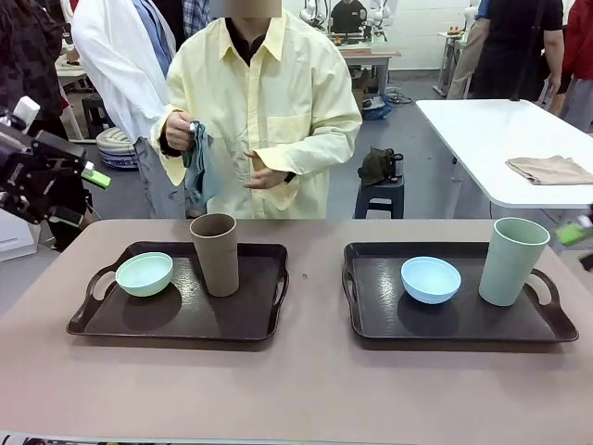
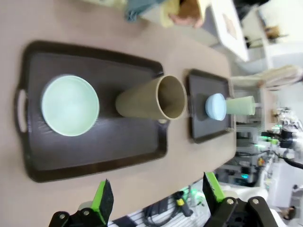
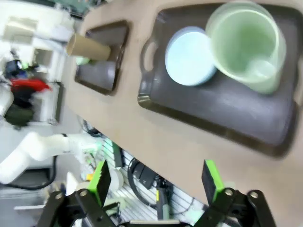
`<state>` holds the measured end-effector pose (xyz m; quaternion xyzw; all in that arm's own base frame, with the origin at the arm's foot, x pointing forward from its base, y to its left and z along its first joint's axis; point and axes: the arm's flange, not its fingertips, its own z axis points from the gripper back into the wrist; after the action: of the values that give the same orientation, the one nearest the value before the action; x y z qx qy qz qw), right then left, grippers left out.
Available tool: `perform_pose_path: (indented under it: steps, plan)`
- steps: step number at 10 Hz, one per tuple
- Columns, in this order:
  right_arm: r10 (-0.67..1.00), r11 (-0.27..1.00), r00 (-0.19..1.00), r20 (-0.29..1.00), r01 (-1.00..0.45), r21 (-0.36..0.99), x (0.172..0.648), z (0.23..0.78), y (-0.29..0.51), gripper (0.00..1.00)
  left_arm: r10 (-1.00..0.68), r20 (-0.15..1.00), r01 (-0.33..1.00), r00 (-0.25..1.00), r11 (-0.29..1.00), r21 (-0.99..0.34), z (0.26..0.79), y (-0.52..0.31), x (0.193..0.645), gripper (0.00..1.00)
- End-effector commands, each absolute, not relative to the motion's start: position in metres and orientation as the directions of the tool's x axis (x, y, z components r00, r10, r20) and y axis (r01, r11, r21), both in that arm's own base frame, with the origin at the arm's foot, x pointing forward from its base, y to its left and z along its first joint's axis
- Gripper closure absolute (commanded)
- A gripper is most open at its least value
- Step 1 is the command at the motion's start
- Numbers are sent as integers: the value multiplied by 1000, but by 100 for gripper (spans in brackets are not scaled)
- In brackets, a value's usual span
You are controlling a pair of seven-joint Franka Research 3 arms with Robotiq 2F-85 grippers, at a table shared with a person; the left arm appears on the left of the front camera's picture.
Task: Set up a tray with a mat and arrange the tableware.
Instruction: Pick up the Picnic Bowl and Reusable plastic cup from the Handle tray in front of the human's position and hold them in the air.
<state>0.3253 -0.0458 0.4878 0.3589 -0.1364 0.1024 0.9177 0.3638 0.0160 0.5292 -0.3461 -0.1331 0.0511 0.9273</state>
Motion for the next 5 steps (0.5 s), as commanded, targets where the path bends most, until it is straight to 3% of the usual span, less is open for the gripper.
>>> perform_pose_path:
  steps: [1,5]
  plan:
    - [175,697,871,459,-439,567,373,497,-8,0,143,223,-18,964,876,-482,560,5,359,0]
    - [232,556,695,680,-669,494,429,504,95,0,89,104,-66,991,976,-207,590,-12,364,0]
